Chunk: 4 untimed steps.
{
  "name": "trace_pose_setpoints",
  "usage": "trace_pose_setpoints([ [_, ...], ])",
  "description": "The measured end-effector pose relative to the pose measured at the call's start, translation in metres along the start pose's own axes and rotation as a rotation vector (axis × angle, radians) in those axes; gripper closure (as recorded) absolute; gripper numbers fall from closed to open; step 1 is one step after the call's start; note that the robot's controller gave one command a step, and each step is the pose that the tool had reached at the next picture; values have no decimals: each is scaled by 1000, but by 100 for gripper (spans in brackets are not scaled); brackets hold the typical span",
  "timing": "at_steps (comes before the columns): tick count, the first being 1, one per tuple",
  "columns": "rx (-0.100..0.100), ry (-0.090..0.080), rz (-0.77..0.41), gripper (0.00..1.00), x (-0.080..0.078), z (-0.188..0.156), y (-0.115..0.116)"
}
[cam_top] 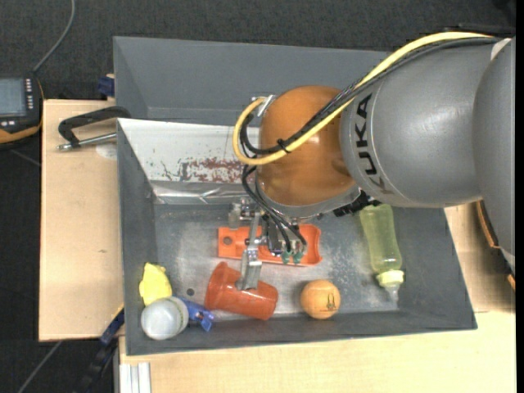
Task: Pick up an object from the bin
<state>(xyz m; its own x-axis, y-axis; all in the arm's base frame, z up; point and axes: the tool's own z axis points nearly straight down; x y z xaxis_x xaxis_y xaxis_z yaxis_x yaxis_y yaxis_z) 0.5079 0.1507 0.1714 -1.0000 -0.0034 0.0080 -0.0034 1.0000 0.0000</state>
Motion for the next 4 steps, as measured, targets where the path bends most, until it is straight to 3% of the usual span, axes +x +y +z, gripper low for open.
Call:
trace_pose_setpoints([
  [1, -2, -9, 2, 0, -2, -5, -1],
  [2, -2, -10, -100, 0, -14, 26, -6],
  [3, -2, -16, -256, 0, -41, 80, -42],
  [4, -2, -19, -591, 100, -52, 77, -37],
])
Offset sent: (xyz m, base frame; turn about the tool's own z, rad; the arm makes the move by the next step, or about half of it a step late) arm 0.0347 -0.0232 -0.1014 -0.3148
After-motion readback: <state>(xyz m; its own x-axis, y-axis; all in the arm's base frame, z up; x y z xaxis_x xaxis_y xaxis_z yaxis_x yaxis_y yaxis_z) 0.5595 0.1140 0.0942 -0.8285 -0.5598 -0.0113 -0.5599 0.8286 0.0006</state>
